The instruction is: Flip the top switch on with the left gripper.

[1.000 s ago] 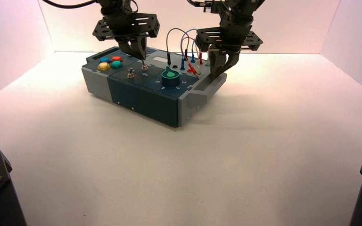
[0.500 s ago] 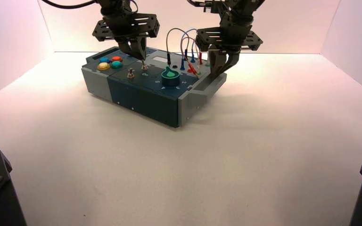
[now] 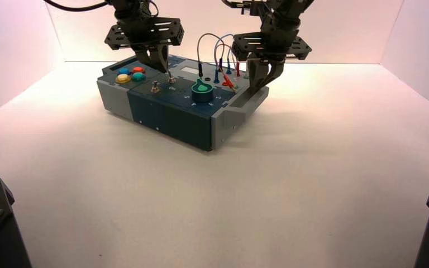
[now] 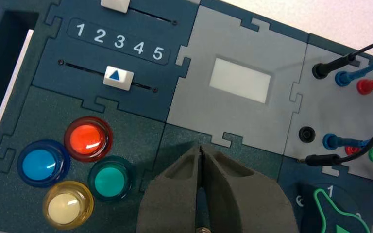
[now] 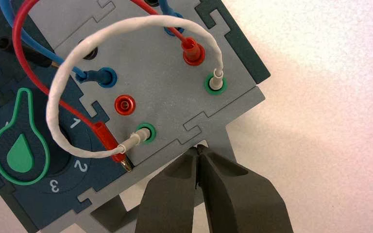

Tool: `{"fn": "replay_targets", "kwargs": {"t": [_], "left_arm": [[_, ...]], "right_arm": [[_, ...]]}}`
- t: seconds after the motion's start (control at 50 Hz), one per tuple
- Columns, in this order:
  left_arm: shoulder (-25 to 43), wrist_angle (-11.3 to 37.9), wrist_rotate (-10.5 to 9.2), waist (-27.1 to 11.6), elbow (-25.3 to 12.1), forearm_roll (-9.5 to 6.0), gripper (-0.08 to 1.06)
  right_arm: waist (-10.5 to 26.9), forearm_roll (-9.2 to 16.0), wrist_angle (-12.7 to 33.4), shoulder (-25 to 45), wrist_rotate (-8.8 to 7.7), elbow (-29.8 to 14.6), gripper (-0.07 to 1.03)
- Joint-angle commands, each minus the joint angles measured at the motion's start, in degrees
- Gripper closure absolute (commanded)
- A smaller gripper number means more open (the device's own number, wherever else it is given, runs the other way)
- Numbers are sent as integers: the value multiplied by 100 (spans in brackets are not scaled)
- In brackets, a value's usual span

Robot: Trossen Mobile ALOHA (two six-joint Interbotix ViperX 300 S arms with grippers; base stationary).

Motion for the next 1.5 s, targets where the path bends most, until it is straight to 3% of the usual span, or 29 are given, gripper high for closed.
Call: {"fn": "replay_targets", "kwargs": {"t": [0.02, 0.96, 1.12, 1.5], "left_arm": [[-167, -9, -26, -44, 62, -18, 101], [-237, 35, -35, -62, -79, -18, 101], [-255, 44, -35, -229, -97, -26, 101], [-185, 105, -26, -729, -545, -26, 101]], "right_arm": [[0, 0, -26, -35, -18, -114, 98], [0, 0, -9, -18, -9, -132, 98], [0, 0, -9, -18, -18, -132, 98], [0, 0, -9, -18, -18, -123, 98]]}}
